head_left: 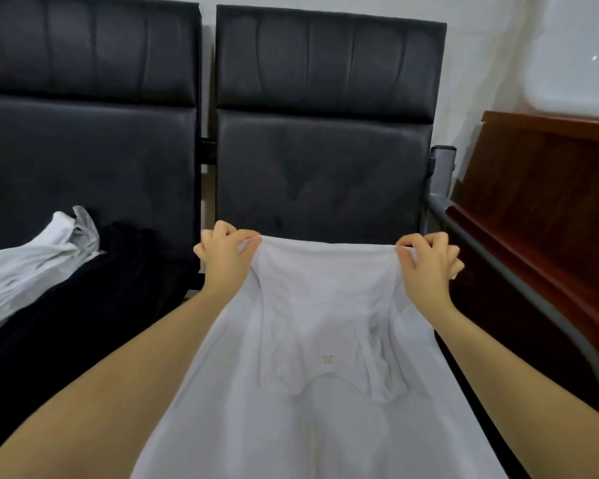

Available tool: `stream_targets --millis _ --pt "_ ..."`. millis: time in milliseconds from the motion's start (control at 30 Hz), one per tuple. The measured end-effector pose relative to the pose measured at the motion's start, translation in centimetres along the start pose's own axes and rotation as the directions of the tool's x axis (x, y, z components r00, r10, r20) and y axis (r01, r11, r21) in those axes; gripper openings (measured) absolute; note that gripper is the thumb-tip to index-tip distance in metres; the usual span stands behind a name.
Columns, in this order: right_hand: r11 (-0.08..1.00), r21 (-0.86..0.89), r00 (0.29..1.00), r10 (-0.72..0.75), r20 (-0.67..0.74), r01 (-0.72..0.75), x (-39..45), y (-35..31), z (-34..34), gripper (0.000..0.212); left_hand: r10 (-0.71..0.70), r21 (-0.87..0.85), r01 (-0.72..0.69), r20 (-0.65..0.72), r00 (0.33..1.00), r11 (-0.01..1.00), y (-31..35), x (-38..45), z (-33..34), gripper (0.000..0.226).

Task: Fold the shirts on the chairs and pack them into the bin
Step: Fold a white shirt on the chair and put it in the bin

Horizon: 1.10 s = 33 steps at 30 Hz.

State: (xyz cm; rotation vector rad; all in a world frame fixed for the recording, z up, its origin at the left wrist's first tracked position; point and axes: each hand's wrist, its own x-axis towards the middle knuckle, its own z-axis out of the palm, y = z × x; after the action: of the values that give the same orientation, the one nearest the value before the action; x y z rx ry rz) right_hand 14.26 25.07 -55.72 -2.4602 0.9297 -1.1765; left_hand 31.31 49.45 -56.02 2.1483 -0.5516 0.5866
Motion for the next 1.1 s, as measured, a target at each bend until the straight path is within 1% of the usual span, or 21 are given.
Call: stream_targets --millis 133,267,367,433,567,667,867,933,967,1033,1100 --pt "0.999 0.052 1.000 0.008 0.003 -0.008 -2.0 -0.3 -1.4 0.008 -0.001 0.016 0.001 0.021 1.000 1.000 0.0 -1.2 -1.7 0.016" --pt "0.996 0.090 1.000 -0.006 -0.004 0.007 -4.6 -0.4 -4.0 0.008 0.002 0.051 -0.004 0.048 0.999 0.999 0.2 -3.4 -4.7 0.018" --pt "0.996 0.094 1.000 -0.003 0.023 0.001 -7.1 -0.5 -6.1 0.008 -0.002 0.072 -0.004 0.089 0.996 0.997 0.4 -5.7 -7.2 0.019" --pt "0.992 0.125 0.999 0.006 0.042 -0.011 -9.1 -0.6 -7.5 0.010 -0.007 0.075 0.000 0.089 0.996 0.997 0.5 -7.5 -8.6 0.020" --pt "0.985 0.170 0.996 0.014 0.092 -0.029 -13.2 -0.7 -10.1 0.016 -0.031 0.073 0.024 0.093 0.995 0.997 0.4 -11.4 -11.0 0.025" --pt "0.978 0.201 0.989 0.019 0.145 -0.049 -16.1 -0.7 -12.1 0.015 -0.030 0.086 0.021 0.102 0.994 0.996 0.1 -14.3 -12.4 0.026" --pt "0.972 0.212 0.963 0.040 0.267 -0.099 -21.3 0.3 -14.8 0.014 -0.016 0.065 0.012 0.074 0.997 0.998 -0.8 -19.6 -14.3 0.022" --pt "0.973 0.199 0.948 0.050 0.315 -0.117 -22.6 0.7 -15.2 0.014 -0.005 0.088 -0.003 0.090 0.996 0.996 -1.4 -21.2 -14.6 0.023" --pt "0.974 0.186 0.936 0.061 0.346 -0.132 -23.2 0.9 -15.3 0.014 0.012 0.102 -0.023 0.108 0.994 0.995 -1.9 -22.0 -14.6 0.027" --pt "0.975 0.156 0.905 0.083 0.416 -0.161 -24.1 1.4 -15.4 0.013 0.050 0.120 -0.068 0.150 0.987 0.990 -2.8 -23.4 -14.5 0.044" --pt "0.981 0.105 0.879 0.095 0.468 -0.162 -24.7 1.6 -15.4 0.014 0.099 0.174 -0.127 0.156 0.983 0.977 -3.8 -24.5 -14.1 0.057"
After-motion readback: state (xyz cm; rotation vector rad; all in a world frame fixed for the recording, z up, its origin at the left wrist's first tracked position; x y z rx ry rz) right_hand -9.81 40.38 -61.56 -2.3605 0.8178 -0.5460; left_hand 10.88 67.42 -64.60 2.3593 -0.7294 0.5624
